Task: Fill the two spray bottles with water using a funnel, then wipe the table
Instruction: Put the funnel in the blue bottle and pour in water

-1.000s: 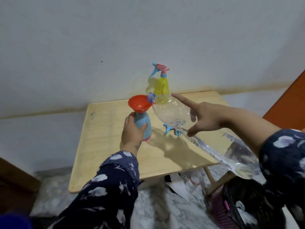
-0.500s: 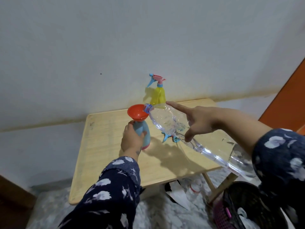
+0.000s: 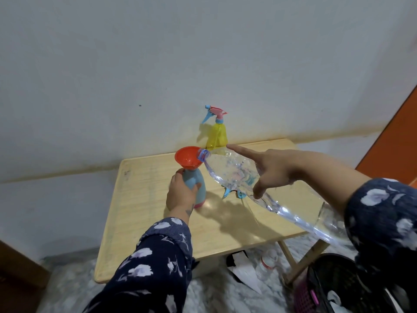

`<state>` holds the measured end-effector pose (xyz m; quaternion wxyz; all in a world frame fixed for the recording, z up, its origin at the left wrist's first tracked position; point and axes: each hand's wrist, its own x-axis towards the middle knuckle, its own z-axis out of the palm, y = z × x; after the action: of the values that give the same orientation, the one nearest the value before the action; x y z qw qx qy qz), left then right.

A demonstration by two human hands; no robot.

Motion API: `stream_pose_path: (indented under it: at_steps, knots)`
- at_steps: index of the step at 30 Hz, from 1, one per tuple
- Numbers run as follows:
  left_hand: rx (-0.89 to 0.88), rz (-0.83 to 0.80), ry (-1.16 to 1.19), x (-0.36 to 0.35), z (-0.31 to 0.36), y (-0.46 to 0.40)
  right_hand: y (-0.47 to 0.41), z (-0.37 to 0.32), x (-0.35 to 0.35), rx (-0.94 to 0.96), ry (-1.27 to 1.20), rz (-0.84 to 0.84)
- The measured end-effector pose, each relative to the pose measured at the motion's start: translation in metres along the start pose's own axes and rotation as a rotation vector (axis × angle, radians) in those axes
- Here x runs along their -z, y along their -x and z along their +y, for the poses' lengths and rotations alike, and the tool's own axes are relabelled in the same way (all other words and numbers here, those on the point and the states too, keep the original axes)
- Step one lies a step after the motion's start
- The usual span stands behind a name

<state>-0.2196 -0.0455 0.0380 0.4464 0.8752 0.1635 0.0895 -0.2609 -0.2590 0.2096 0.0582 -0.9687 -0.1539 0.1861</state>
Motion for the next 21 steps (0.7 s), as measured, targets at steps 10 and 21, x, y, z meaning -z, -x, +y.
stream_pose_path:
  at_steps: [10,21]
  knots:
    - [-0.002,0.000,0.005,-0.0002,0.0006,-0.0005,-0.0019,-0.0006,0.0056,-0.009,-0.002,-0.016]
    - [-0.015,-0.005,0.050,-0.0003,-0.0033,-0.0005,-0.0028,-0.0007,0.0084,-0.005,0.002,-0.003]
